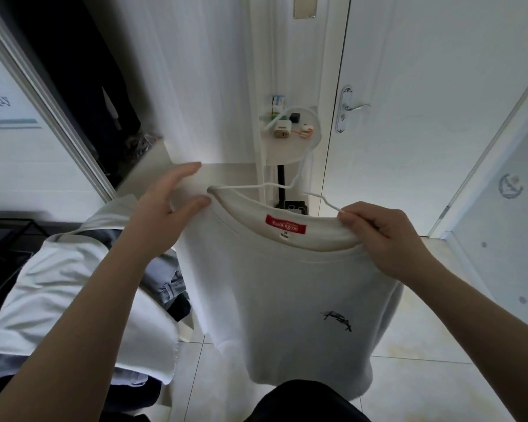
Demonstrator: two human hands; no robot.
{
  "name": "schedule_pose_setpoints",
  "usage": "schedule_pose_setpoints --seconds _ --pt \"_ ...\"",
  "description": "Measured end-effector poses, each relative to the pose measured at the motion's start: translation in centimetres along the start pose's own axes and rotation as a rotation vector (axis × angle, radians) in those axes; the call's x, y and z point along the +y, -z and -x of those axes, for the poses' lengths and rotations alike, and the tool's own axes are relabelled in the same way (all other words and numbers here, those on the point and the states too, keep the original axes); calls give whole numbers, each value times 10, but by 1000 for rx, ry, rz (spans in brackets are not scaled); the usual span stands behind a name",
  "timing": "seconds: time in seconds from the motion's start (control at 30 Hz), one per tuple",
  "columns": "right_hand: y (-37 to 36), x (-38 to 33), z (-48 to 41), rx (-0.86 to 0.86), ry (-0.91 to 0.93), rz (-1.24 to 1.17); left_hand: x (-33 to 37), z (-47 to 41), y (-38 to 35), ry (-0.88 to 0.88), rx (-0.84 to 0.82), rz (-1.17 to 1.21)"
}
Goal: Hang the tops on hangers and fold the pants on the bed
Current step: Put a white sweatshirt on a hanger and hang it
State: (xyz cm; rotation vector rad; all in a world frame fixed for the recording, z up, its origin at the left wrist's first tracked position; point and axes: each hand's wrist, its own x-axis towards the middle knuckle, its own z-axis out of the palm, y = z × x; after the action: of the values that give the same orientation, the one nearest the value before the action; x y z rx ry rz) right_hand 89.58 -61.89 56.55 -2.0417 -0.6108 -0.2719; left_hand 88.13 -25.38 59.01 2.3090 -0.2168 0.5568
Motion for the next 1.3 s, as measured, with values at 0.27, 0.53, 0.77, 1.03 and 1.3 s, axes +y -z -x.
schedule_pose_setpoints --seconds 0.27,0.53,0.77,1.03,1.3 --pt "12 9 7 -8 -30 5 -32 17 -13 123 15 -157" --pt "19 17 11 -128 -37 106 -17 9 13 -103 116 -277" --pt "9 -7 7 3 27 117 -4 8 10 -217 -49 -274" --pt "6 0 -7 -43 -125 -62 0 28 -12 -167 -118 -200" --pt "46 39 5 -436 -372 -277 -3 28 -3 -222 196 -361"
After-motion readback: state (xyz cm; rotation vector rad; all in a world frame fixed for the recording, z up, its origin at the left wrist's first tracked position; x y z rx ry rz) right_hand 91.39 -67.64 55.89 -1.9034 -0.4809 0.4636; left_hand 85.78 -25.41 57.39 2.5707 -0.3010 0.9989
